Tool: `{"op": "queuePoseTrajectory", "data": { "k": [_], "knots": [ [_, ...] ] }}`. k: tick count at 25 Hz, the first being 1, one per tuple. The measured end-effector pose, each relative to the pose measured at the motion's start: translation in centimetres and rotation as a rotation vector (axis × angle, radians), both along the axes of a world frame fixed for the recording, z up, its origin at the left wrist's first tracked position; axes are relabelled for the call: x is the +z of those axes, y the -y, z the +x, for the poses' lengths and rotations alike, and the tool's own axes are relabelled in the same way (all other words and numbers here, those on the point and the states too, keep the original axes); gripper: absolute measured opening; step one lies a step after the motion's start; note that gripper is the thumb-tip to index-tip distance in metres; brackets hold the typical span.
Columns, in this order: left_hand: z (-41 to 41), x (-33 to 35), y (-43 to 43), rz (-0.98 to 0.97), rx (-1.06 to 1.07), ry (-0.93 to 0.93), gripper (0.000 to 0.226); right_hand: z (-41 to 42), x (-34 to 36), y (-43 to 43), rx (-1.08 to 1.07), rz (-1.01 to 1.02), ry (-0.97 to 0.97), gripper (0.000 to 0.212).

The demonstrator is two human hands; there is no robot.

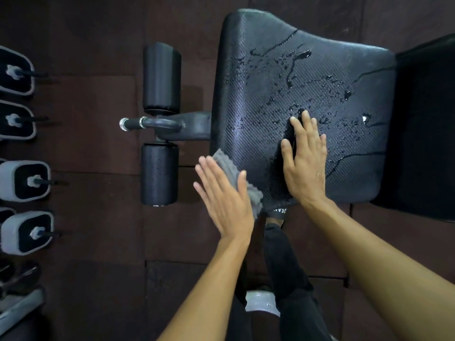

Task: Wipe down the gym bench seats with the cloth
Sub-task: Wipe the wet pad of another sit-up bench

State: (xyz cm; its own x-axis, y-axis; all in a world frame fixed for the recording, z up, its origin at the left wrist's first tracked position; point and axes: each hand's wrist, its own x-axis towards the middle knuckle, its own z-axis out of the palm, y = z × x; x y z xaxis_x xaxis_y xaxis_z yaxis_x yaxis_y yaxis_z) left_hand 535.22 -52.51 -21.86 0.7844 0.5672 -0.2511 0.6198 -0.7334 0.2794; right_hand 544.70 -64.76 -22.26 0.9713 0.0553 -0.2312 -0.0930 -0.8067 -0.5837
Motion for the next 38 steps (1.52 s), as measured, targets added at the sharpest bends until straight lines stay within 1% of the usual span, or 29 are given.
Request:
{"op": "queuePoseTrajectory", "data": {
  "k": [3, 6, 10, 13, 15, 17, 20, 22, 25, 27, 29, 31, 33, 36, 38],
  "knots": [
    [0.5, -0.2, -0.4, -0.021, -0.026, -0.016, 0.07, -0.1, -0.1, -0.4, -0.021, -0.004, -0.003, 0.051],
    [5.5, -0.3, -1.4, -0.038, -0.014, -0.016, 0.07, -0.1, -0.2, -0.5, -0.041, -0.017, 0.013, 0.049],
    [13.1, -0.5, -3.0, -0.056, -0.064, -0.006, 0.069, 1.5, 0.0, -0.7, -0.15, -0.076, 0.161, 0.033],
    [17.0, -0.9, -3.5, -0.056, -0.087, 0.014, 0.066, 5.1, 0.2, -0.6, -0.213, -0.055, 0.211, 0.025],
    [19.2, -1.1, -3.9, -0.05, -0.125, 0.019, 0.066, 7.9, 0.3, -0.4, -0.208, -0.062, 0.229, 0.027],
    [21.6, -1.2, -4.3, -0.056, -0.174, 0.033, 0.067, 9.9, 0.0, 0.3, -0.168, -0.099, 0.208, 0.033],
    [26.3, -1.5, -4.7, -0.026, -0.225, 0.04, 0.067, 10.8, -0.7, 1.5, -0.086, -0.136, 0.148, 0.042],
    [28.9, -1.6, -4.4, 0.05, -0.263, 0.017, 0.066, 10.6, -1.0, 1.8, -0.064, -0.133, 0.131, 0.043],
    [28.9, -1.4, -1.1, 0.19, -0.465, 0.042, 0.063, 10.6, -0.9, 2.2, -0.07, -0.049, 0.139, 0.04],
    [25.5, -1.5, 1.7, 0.205, -0.642, 0.084, 0.062, 10.4, -0.6, 2.9, -0.107, 0.065, 0.183, 0.036],
    [21.8, -1.2, 2.1, 0.192, -0.709, 0.064, 0.061, 9.6, -0.3, 4.2, -0.143, 0.066, 0.216, 0.035],
    [19.2, -0.7, 0.7, 0.22, -0.696, 0.023, 0.059, 8.6, -0.3, 5.7, -0.167, -0.026, 0.21, 0.035],
    [18.7, -0.4, -1.3, 0.252, -0.621, -0.012, 0.06, 7.8, -0.7, 7.3, -0.187, -0.103, 0.168, 0.039],
    [22.3, -0.7, -3.2, 0.235, -0.481, -0.03, 0.06, 6.8, -1.4, 8.9, -0.16, -0.138, 0.092, 0.048],
    [26.2, -1.0, -2.7, 0.242, -0.476, 0.0, 0.059, 6.6, -1.8, 9.1, -0.136, -0.135, 0.083, 0.051]
  ]
}}
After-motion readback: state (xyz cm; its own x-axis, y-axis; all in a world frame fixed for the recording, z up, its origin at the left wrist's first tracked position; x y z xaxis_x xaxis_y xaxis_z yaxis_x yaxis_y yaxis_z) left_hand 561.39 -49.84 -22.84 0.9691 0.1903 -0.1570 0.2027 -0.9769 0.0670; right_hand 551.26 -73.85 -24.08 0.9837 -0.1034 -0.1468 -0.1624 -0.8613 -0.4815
